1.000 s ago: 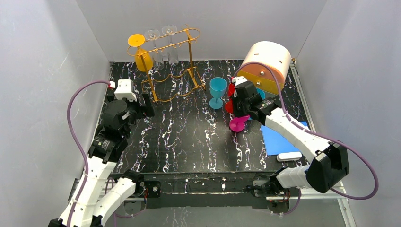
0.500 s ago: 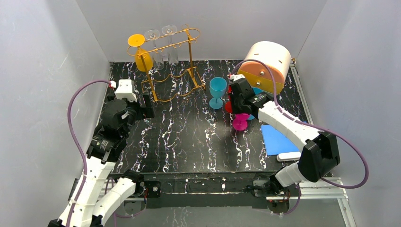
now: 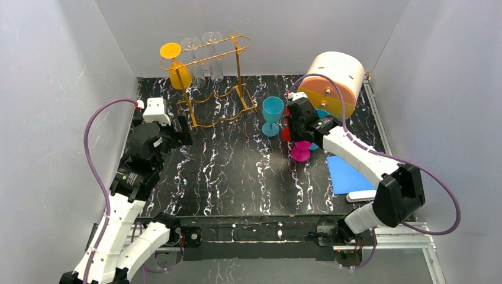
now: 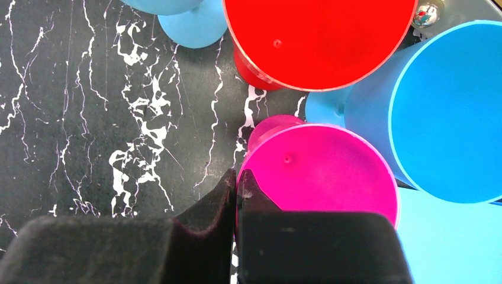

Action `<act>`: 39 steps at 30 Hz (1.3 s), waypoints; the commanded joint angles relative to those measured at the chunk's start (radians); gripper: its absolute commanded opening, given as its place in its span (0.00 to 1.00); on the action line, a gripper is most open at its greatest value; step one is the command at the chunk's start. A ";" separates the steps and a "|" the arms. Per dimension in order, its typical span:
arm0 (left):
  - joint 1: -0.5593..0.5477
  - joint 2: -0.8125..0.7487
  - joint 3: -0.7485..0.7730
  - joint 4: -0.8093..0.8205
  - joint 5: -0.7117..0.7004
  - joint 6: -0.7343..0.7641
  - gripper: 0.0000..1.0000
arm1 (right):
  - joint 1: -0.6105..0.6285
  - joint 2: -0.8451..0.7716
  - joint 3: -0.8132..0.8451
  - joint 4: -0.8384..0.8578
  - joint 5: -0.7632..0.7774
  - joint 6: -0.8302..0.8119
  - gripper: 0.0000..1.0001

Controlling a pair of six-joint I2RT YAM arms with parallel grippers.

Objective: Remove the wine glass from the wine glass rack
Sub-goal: Place the wine glass at the center of the board, then adjust the wine rack at the center of the board.

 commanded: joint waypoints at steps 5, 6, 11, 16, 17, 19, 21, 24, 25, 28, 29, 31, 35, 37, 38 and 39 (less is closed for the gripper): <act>0.004 0.037 0.036 -0.052 -0.083 -0.046 0.98 | -0.011 -0.008 0.005 0.003 0.029 -0.037 0.19; 0.003 0.036 0.034 -0.052 -0.086 -0.049 0.98 | -0.012 -0.005 0.014 -0.002 0.026 -0.044 0.32; 0.004 0.058 0.052 -0.064 -0.127 -0.074 0.98 | -0.012 -0.027 0.082 -0.038 -0.013 -0.047 0.50; 0.004 0.179 0.126 -0.188 -0.167 -0.145 0.98 | -0.012 -0.084 0.135 -0.046 -0.034 -0.071 0.65; 0.004 0.197 0.136 -0.200 -0.169 -0.152 0.98 | -0.012 -0.093 0.146 -0.048 -0.040 -0.073 0.69; 0.008 0.220 0.139 -0.210 -0.189 -0.165 0.98 | -0.011 -0.114 0.163 -0.035 -0.070 -0.069 0.77; 0.028 0.234 0.136 -0.208 -0.204 -0.188 0.98 | -0.012 -0.134 0.174 -0.005 -0.111 -0.061 0.81; 0.141 0.258 0.151 -0.205 -0.110 -0.194 0.98 | -0.012 -0.154 0.178 0.046 -0.156 -0.038 0.84; 0.192 0.267 0.161 -0.204 -0.053 -0.191 0.98 | -0.012 -0.158 0.180 0.064 -0.168 -0.030 0.84; 0.278 0.317 0.190 -0.189 0.103 -0.180 0.98 | -0.012 -0.156 0.190 0.098 -0.238 -0.011 0.88; 0.285 0.346 0.211 -0.186 0.132 -0.173 0.98 | -0.012 -0.146 0.200 0.103 -0.257 0.001 0.90; 0.328 0.400 0.280 -0.210 0.124 -0.166 0.98 | -0.012 -0.115 0.246 0.091 -0.300 0.024 0.92; 0.524 0.456 0.333 -0.177 0.277 -0.237 0.98 | -0.012 -0.071 0.310 0.065 -0.348 0.044 0.95; 0.583 0.489 0.376 -0.173 0.334 -0.264 0.98 | -0.011 -0.065 0.322 0.065 -0.386 0.043 0.96; 0.605 0.503 0.408 -0.177 0.369 -0.270 0.98 | -0.011 -0.061 0.331 0.060 -0.399 0.043 0.97; 0.621 0.514 0.433 -0.171 0.392 -0.272 0.98 | -0.011 -0.058 0.342 0.051 -0.411 0.045 0.97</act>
